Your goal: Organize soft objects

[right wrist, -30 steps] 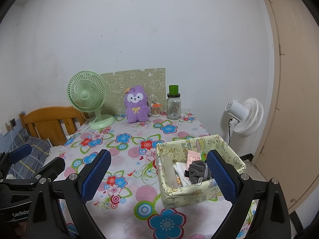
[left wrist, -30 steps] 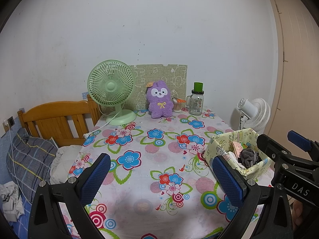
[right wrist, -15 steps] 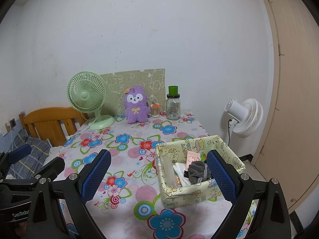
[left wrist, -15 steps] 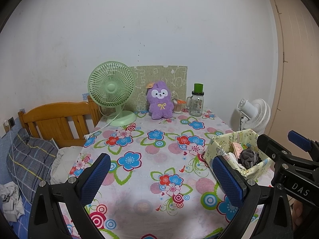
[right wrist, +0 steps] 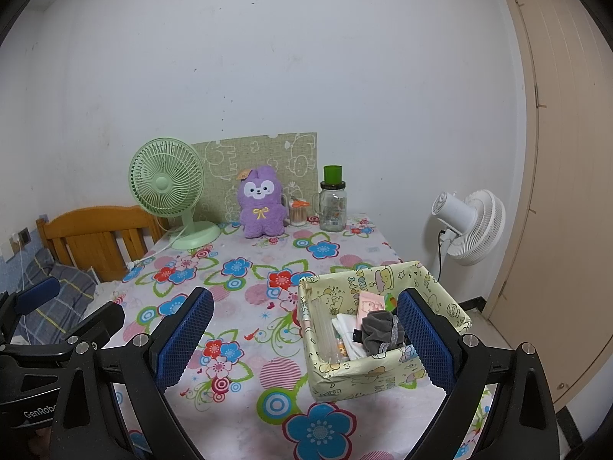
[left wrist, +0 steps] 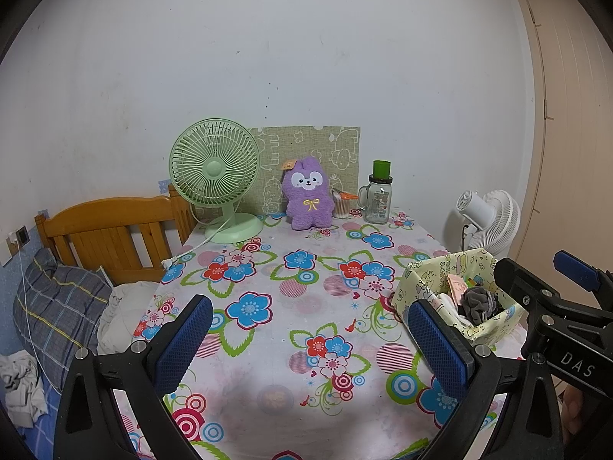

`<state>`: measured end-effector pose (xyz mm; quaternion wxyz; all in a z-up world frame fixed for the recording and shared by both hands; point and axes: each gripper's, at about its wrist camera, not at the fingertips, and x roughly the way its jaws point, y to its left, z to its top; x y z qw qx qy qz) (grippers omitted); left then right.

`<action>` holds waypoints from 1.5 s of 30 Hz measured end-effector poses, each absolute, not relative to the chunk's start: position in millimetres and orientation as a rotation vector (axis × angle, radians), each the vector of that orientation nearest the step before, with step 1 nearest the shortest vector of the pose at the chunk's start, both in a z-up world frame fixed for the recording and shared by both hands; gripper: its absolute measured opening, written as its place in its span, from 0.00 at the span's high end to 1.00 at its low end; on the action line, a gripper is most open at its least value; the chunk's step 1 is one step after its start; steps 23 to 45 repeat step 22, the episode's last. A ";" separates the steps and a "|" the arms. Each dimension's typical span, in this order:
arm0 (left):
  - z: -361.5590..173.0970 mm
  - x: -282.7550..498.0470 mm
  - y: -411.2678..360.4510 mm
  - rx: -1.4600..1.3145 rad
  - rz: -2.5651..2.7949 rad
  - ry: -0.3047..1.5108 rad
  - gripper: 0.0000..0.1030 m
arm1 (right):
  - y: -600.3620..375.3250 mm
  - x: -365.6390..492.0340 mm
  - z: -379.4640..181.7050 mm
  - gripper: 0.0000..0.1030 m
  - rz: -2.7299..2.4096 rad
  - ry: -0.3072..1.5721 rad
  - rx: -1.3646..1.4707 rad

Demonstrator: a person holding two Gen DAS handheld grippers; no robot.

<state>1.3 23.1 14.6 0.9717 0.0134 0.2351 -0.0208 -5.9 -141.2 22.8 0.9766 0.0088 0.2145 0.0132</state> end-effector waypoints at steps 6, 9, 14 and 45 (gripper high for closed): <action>14.3 1.4 23.1 0.026 -0.042 0.475 0.00 | -140.7 -5.9 22.7 0.05 0.027 0.432 0.017; 14.2 1.5 23.2 0.026 -0.042 0.476 0.00 | -141.4 -5.6 22.8 0.05 0.027 0.433 0.018; 14.6 1.3 23.3 0.026 -0.042 0.476 0.00 | -141.4 -5.5 22.8 0.05 0.027 0.433 0.018; 14.7 1.7 22.1 0.026 -0.042 0.476 0.00 | -141.0 -5.4 22.6 0.05 0.026 0.434 0.018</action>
